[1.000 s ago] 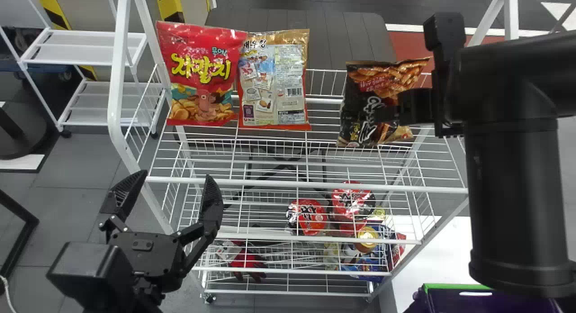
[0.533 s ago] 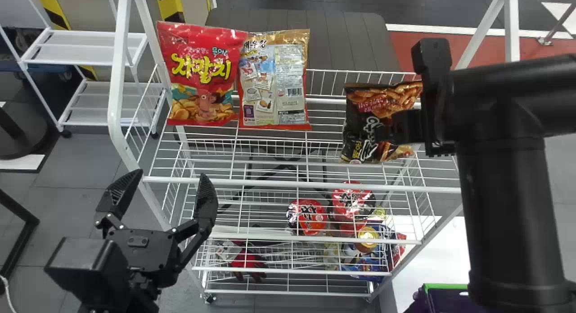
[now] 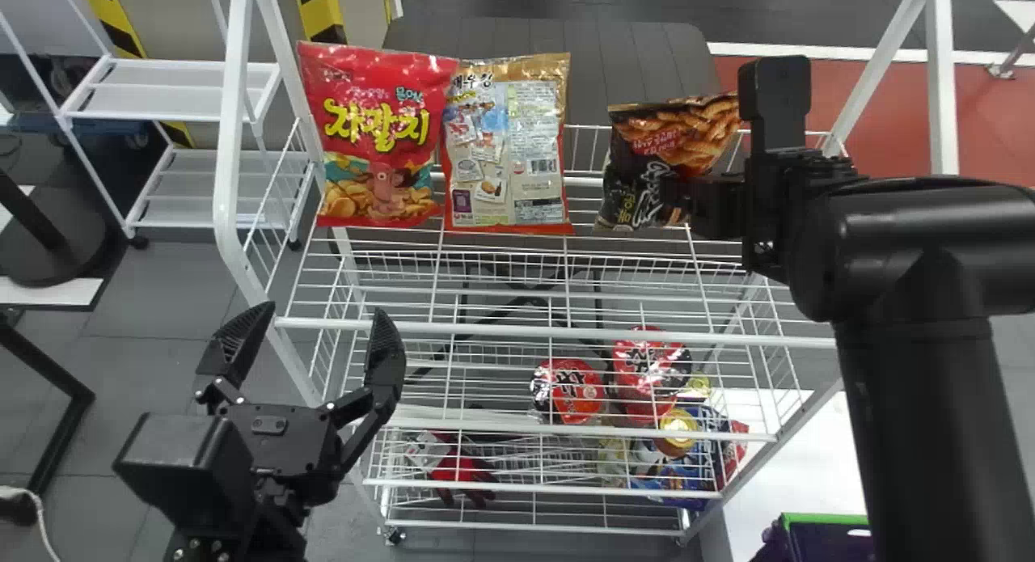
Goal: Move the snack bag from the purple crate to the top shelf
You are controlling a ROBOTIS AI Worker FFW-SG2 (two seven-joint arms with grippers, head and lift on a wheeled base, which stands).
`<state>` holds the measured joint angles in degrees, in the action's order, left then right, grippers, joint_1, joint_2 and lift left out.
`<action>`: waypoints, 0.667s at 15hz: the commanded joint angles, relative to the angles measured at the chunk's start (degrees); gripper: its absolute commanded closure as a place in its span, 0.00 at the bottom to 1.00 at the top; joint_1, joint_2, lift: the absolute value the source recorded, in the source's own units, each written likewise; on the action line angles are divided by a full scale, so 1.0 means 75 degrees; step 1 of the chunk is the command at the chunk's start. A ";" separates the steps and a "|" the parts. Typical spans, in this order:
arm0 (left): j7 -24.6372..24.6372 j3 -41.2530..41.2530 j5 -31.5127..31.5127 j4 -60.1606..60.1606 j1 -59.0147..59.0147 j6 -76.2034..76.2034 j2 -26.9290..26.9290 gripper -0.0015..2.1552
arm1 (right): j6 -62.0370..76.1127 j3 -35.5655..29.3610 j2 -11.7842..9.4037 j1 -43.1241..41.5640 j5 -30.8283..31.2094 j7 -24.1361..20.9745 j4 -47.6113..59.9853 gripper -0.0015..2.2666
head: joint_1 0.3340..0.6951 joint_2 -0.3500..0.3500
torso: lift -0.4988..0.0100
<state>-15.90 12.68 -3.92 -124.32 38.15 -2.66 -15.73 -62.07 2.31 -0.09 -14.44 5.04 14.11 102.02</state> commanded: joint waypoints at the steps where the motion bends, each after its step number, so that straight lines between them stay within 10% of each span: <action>1: -0.0001 -0.0003 -0.0005 0.0018 -0.0036 0.0021 0.0000 0.05 | 0.0055 0.0008 0.0019 -0.0066 -0.0133 -0.0019 -0.0209 0.72 | 1.00 0.50 | 0.98; 10: -0.0001 -0.0003 -0.0017 0.0041 -0.0013 -0.0002 -0.0012 0.05 | 0.1039 0.0008 0.0019 -0.0113 -0.0285 -0.0241 -0.1017 0.60 | 1.00 0.51 | 0.98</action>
<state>-15.90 12.66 -4.09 -124.04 37.99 -2.56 -15.82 -54.36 2.38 -0.09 -15.14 3.08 12.33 95.03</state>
